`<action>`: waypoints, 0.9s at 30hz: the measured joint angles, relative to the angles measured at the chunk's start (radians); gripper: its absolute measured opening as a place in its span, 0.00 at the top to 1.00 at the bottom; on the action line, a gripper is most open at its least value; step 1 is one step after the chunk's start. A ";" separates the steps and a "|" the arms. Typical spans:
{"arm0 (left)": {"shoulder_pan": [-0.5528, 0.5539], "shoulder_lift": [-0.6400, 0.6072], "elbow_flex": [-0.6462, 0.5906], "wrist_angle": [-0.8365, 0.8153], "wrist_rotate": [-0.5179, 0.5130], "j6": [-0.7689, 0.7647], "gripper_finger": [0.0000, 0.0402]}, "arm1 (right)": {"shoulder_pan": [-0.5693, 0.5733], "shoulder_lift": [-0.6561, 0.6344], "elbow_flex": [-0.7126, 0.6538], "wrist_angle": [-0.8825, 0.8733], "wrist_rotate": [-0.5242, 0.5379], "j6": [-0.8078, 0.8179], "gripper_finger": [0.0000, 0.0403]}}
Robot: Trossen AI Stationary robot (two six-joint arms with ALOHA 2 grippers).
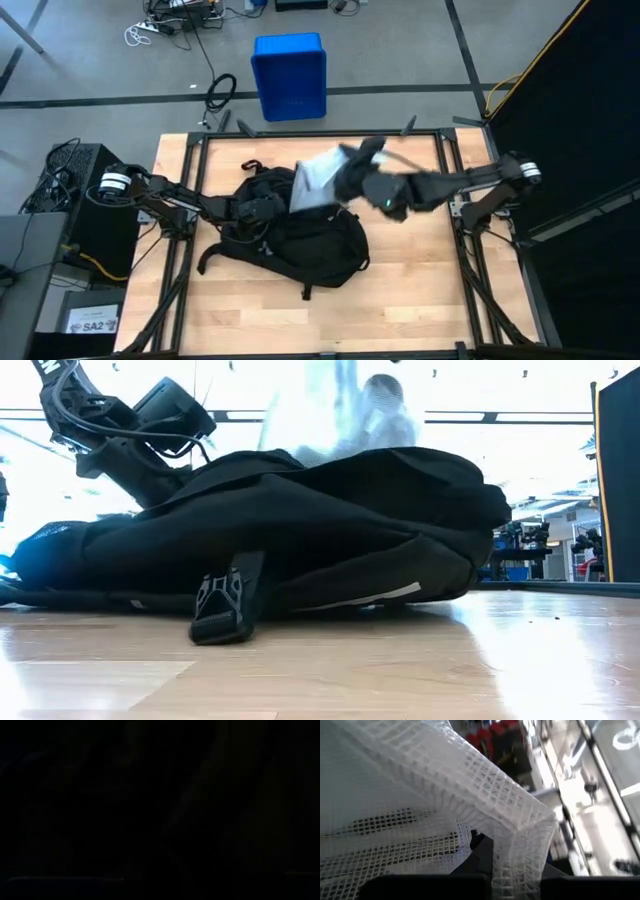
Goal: Unpack backpack
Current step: Remove the zip bag from the backpack
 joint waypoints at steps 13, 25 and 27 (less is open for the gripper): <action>0.000 0.001 -0.011 0.003 0.013 -0.007 0.76 | -0.105 -0.062 -0.065 -0.945 -0.368 0.893 1.00; 0.000 0.002 -0.012 0.017 0.014 -0.009 0.76 | -0.003 -0.061 -0.312 -1.291 -0.411 1.541 1.00; 0.000 0.002 -0.013 0.020 0.014 -0.009 0.76 | 0.006 -0.065 -0.335 -1.288 -0.422 1.547 1.00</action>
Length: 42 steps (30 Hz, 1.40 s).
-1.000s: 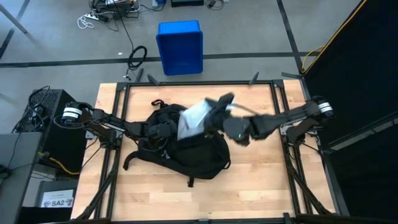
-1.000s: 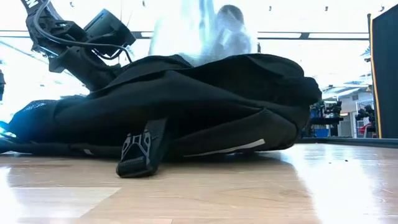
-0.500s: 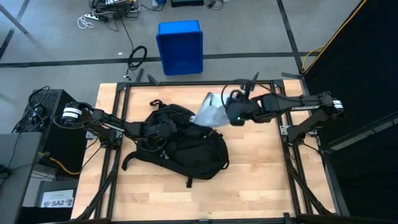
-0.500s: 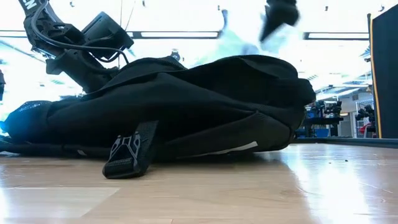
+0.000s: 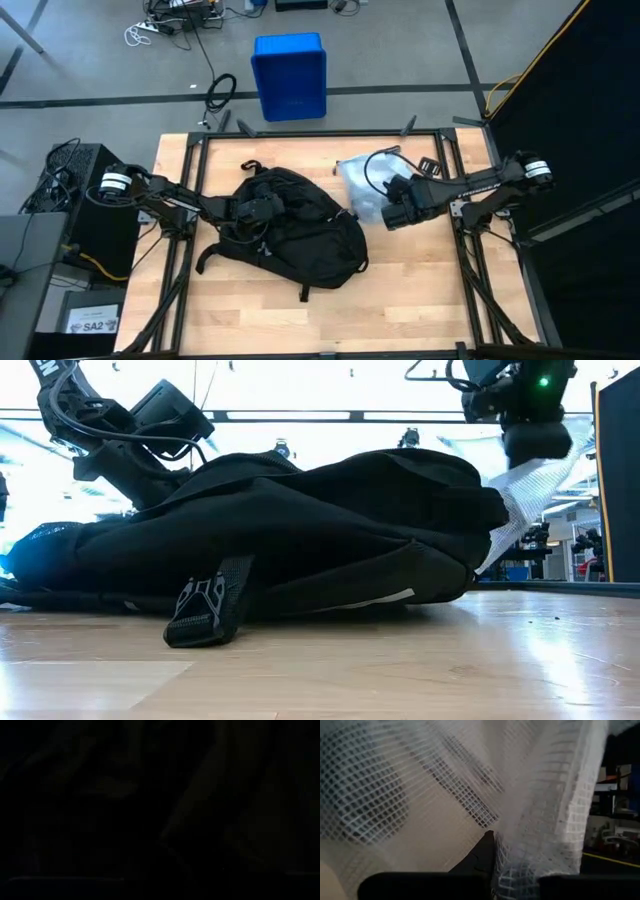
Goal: Unpack backpack
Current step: Remove the zip bag from the backpack
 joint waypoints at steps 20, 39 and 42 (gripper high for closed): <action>0.000 0.001 -0.001 0.026 0.002 -0.017 0.76 | -0.265 -0.024 0.281 0.149 0.294 -0.619 1.00; 0.000 0.001 0.000 0.039 0.002 -0.017 0.76 | -0.062 -0.020 -0.352 0.709 -0.453 -0.338 1.00; 0.000 0.001 0.000 0.046 0.002 -0.017 0.76 | -0.018 -0.021 -0.415 0.808 -0.543 -0.223 0.98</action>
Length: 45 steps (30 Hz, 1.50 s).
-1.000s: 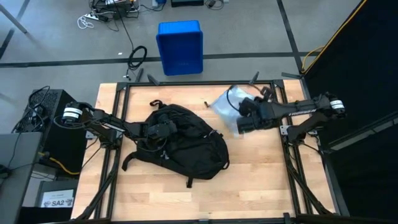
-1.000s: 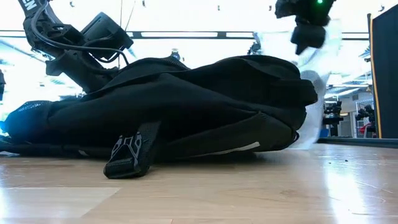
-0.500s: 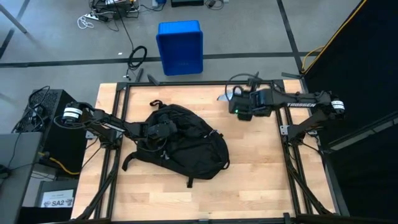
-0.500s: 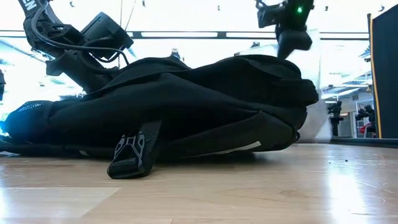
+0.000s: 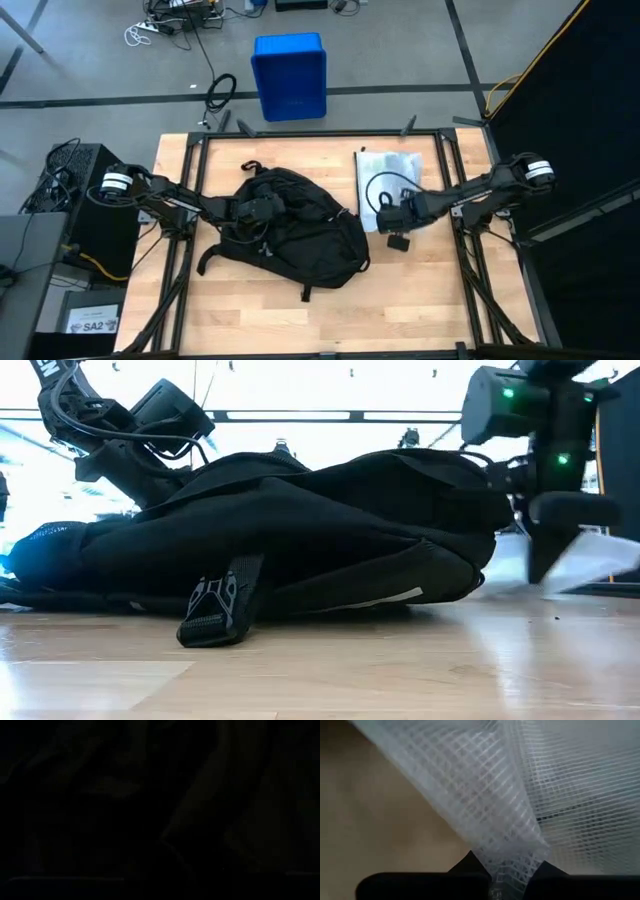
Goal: Unpack backpack
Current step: Remove the zip bag from the backpack
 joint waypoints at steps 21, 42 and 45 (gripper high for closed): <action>0.000 0.000 0.000 0.006 0.000 -0.011 0.76 | 0.237 0.000 0.123 0.079 -0.215 0.076 0.44; 0.000 0.000 0.001 0.010 -0.001 -0.010 0.76 | 0.210 -0.003 0.307 0.485 -0.150 -0.333 0.15; 0.000 0.000 0.001 0.011 -0.001 -0.010 0.76 | 0.181 -0.002 0.308 0.504 -0.145 -0.338 0.17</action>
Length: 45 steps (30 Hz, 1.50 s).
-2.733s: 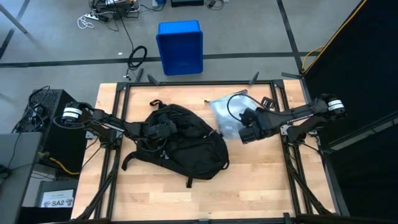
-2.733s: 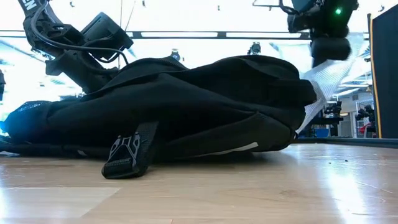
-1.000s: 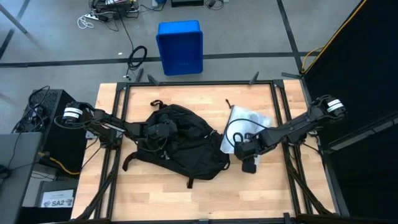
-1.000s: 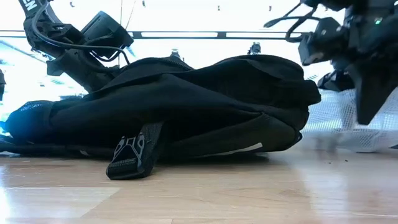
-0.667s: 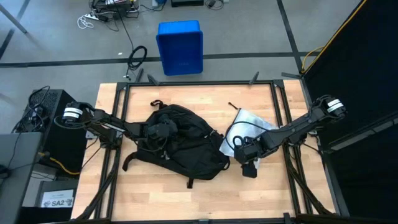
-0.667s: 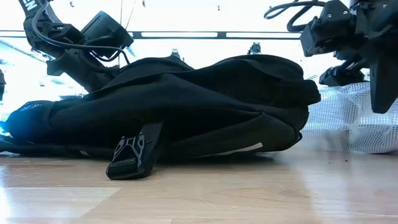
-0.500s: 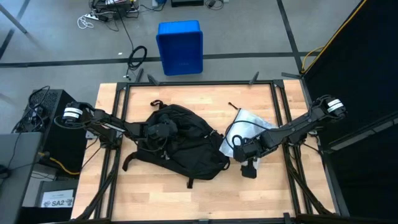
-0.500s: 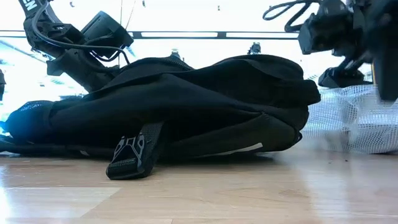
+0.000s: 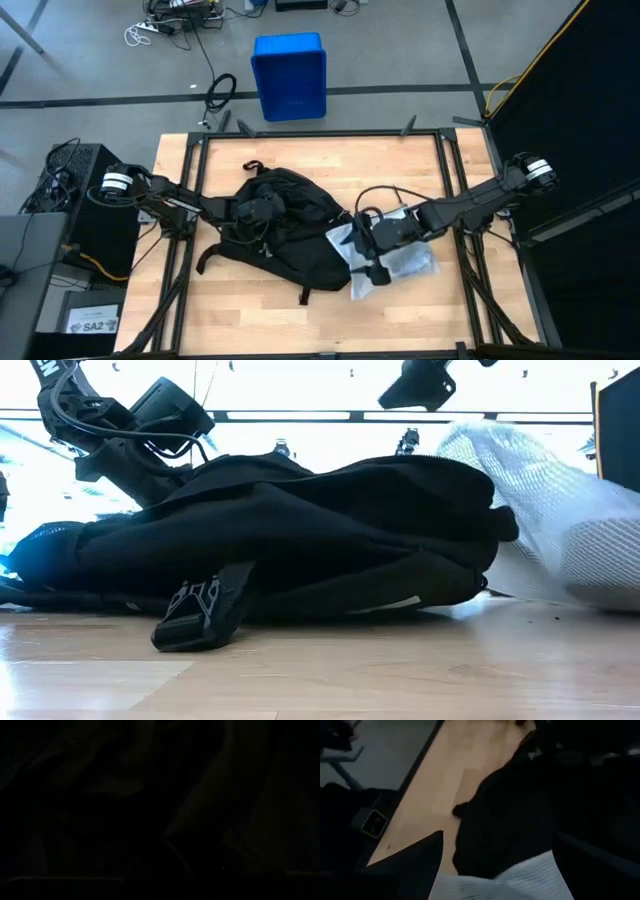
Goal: Unpack backpack
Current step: Remove the zip bag from the backpack, then remove the black charger cable from the backpack
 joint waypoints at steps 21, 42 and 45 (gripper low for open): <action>0.000 0.000 0.000 -0.004 -0.001 0.002 0.76 | 0.039 -0.015 -0.144 -0.820 -0.039 0.599 0.45; 0.001 0.000 0.000 0.077 -0.002 0.070 0.76 | -0.115 0.220 -0.012 0.276 0.186 -0.326 0.69; 0.001 0.000 0.000 0.088 -0.006 0.092 0.76 | -0.163 0.325 -0.013 0.274 0.186 -0.328 0.71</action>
